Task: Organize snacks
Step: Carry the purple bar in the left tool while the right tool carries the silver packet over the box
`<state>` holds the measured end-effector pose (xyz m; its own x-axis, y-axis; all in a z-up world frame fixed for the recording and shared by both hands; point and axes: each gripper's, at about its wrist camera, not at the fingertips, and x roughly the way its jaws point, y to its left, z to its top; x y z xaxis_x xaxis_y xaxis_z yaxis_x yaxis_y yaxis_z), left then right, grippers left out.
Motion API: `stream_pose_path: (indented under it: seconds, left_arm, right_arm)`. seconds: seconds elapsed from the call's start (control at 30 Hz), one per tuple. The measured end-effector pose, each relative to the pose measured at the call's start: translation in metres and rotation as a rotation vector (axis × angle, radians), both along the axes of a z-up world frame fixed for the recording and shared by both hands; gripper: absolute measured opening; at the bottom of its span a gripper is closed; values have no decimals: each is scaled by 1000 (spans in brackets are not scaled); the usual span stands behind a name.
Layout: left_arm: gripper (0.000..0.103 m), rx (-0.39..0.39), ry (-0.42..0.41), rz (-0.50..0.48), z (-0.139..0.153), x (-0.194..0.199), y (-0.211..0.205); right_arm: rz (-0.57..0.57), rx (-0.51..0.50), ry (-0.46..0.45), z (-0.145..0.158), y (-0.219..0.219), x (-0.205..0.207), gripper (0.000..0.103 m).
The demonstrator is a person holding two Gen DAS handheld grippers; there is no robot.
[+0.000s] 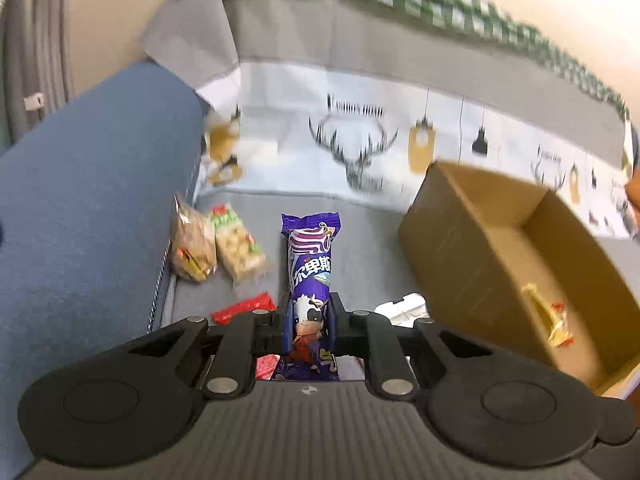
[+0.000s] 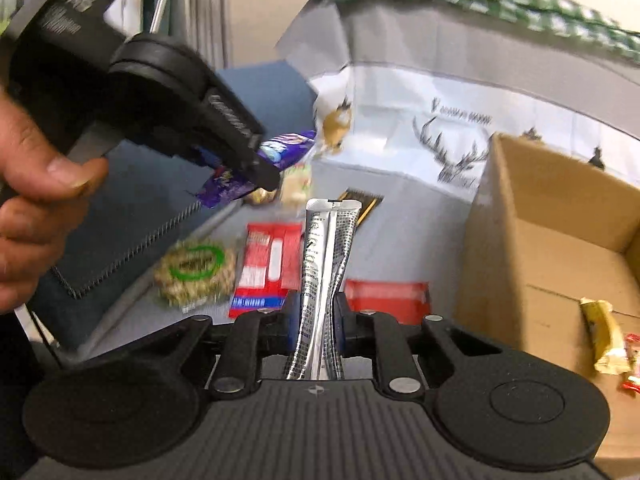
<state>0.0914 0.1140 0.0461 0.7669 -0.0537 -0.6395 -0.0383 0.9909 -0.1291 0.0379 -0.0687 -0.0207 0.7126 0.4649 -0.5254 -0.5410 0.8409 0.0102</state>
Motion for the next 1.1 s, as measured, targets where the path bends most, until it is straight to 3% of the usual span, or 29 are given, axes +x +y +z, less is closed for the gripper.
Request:
stream_pose_path:
  seconds: [0.87, 1.1]
  left_arm:
    - [18, -28, -49, -15, 8, -1, -17]
    - [18, 4, -94, -34, 15, 2, -34]
  right_arm:
    - [-123, 148, -201, 87, -88, -8, 18]
    - [-174, 88, -323, 123, -141, 16, 18]
